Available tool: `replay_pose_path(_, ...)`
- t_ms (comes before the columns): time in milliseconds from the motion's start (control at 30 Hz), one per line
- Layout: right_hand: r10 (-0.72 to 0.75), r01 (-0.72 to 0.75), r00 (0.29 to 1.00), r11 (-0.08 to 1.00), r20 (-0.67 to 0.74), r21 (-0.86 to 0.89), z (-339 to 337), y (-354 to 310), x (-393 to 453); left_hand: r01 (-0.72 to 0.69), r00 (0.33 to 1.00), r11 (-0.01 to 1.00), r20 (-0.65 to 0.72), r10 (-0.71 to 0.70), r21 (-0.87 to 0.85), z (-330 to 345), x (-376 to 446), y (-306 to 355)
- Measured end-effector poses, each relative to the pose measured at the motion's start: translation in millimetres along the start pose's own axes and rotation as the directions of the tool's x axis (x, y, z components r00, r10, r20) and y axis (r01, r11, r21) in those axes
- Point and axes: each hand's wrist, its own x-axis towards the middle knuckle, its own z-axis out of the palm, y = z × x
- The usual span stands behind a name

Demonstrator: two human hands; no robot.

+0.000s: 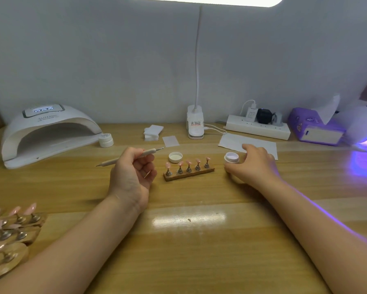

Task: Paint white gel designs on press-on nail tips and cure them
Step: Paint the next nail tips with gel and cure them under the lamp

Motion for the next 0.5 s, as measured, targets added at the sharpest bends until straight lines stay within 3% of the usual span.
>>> replay_pose_path(67, -0.117, 0.127, 0.983, 0.990, -0.140, 0.061, -3, -11, -9, -0.005, 1.000, 1.000, -0.023, 0.005, -0.004, -2, 2, -1)
replay_pose_path(167, -0.360, 0.417, 0.890, 0.890, -0.279, 0.182, -3, -41, -31, -0.012, 1.000, 1.000, -0.024, 0.011, -0.016, -1, 2, -4)
replay_pose_path(333, -0.545, 0.558, 0.829, 0.822, -0.124, 0.113, 22, -81, -64, -0.014, 1.000, 0.999, 0.007, 0.014, -0.037, 1, -2, -9)
replay_pose_path(500, -0.589, 0.587, 0.808, 0.806, -0.007, -0.079, 41, -76, -62, -0.002, 1.000, 0.999, 0.003, 0.002, -0.041, 3, -5, -10)
